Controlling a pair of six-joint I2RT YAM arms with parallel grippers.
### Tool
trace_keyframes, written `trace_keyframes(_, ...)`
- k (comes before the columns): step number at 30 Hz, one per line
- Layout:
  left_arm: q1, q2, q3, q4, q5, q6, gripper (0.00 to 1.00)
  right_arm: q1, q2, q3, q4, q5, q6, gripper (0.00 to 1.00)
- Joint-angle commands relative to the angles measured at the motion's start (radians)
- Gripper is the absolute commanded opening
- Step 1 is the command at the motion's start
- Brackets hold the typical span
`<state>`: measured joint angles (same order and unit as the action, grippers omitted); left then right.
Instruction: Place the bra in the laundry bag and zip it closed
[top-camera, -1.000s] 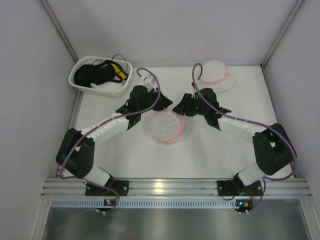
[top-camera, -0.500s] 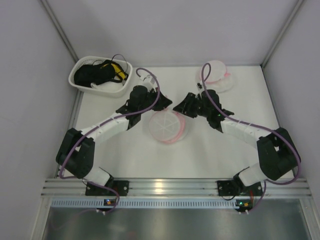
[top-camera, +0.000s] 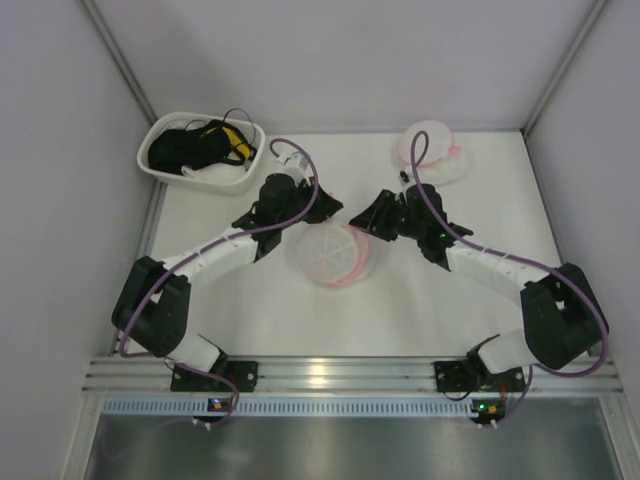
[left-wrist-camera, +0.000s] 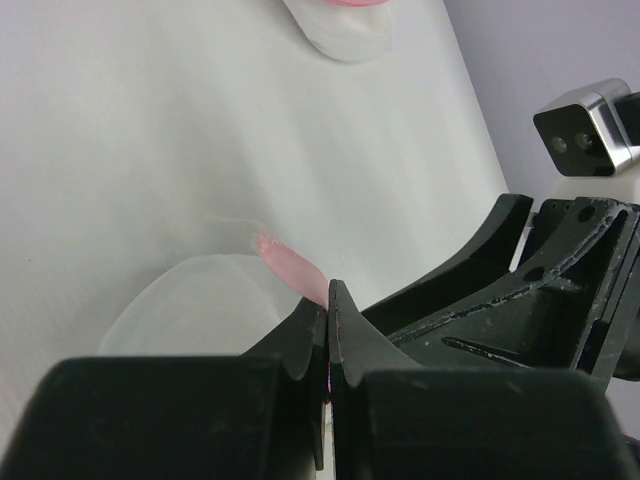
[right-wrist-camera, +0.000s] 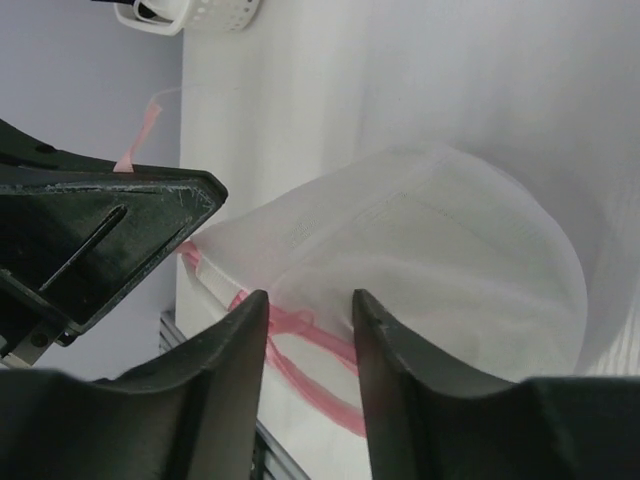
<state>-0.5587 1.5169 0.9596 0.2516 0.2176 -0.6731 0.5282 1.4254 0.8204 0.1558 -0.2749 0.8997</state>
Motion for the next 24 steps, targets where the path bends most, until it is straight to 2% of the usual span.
trace_keyframes(1,0.000,-0.026,-0.015,0.084,-0.014,-0.025,0.00,0.007,-0.039,-0.016,0.067,-0.004,0.030,0.38)
trace_keyframes(2,0.000,-0.027,-0.015,0.086,-0.018,-0.025,0.00,0.009,-0.031,-0.020,0.073,-0.013,0.031,0.32)
trace_keyframes(4,0.000,-0.029,-0.016,0.086,-0.018,-0.023,0.00,0.009,-0.026,-0.021,0.085,-0.024,0.036,0.27)
trace_keyframes(7,0.000,-0.031,-0.015,0.084,-0.014,-0.023,0.00,0.010,-0.026,-0.021,0.085,-0.017,0.027,0.27)
trace_keyframes(9,0.000,-0.034,-0.015,0.084,-0.015,-0.026,0.00,0.009,-0.031,-0.012,0.077,-0.006,0.015,0.23)
trace_keyframes(16,-0.001,-0.052,-0.024,0.084,-0.026,-0.025,0.00,0.010,-0.079,0.066,-0.051,0.080,-0.079,0.54)
trace_keyframes(18,0.000,-0.060,-0.022,0.084,-0.026,-0.025,0.00,0.009,-0.100,0.069,-0.059,0.080,-0.084,0.57)
trace_keyframes(24,0.000,-0.066,-0.025,0.084,-0.018,-0.022,0.00,0.012,-0.109,0.037,0.039,0.022,-0.053,0.56)
